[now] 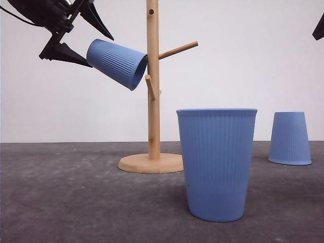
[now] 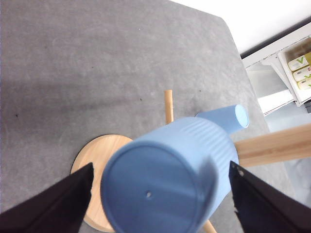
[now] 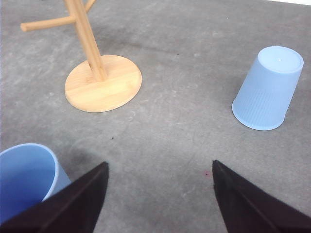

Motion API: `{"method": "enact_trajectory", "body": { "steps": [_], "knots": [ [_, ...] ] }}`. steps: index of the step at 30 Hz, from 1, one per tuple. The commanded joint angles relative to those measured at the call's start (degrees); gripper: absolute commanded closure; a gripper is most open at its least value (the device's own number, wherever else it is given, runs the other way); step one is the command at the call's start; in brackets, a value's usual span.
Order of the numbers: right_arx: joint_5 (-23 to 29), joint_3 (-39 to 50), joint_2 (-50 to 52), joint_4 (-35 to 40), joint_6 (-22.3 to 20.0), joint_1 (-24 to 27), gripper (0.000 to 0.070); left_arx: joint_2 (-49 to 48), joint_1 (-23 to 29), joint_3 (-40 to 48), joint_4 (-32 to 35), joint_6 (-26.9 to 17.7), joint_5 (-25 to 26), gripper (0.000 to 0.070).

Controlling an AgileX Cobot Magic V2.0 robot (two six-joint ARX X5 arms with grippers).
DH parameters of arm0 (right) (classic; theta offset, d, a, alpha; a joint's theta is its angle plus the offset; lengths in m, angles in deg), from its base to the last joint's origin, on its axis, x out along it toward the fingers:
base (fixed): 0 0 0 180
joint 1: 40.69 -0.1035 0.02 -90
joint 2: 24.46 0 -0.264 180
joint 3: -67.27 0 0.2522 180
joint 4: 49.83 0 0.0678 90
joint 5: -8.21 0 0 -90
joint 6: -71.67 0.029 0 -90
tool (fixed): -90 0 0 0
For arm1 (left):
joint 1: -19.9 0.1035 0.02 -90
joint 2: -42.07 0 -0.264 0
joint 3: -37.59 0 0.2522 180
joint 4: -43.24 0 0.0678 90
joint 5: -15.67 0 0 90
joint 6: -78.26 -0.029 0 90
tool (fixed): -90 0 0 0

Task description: Place three cups

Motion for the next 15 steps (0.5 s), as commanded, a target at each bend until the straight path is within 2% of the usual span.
{"method": "enact_trajectory", "body": {
  "steps": [1, 4, 8, 10, 13, 15],
  "knots": [
    [0.2, -0.7, -0.2, 0.5, 0.6, -0.3, 0.0272, 0.6, 0.8, -1.4, -0.1, -1.7, -0.1, 0.0110],
    [0.2, -0.7, -0.2, 0.5, 0.6, -0.3, 0.0272, 0.3, 2.1, -1.4, -1.3, -2.1, 0.0, 0.0097],
    [0.2, -0.7, -0.2, 0.5, 0.6, -0.3, 0.0271, -1.3, 4.0, -1.4, -5.6, -6.3, -0.6, 0.0107],
    [0.2, -0.7, -0.2, 0.5, 0.6, -0.3, 0.0271, -2.8, 4.6, -1.4, -8.7, -9.1, -2.9, 0.0110],
    [0.2, -0.7, -0.2, 0.5, 0.6, -0.3, 0.0272, -5.7, 4.8, -1.4, -12.7, -13.2, -9.2, 0.0110],
    [0.2, -0.7, -0.2, 0.5, 0.6, -0.3, 0.0271, -7.9, 4.7, -1.1, -13.9, -14.5, -10.7, 0.0110]
  ]
}}
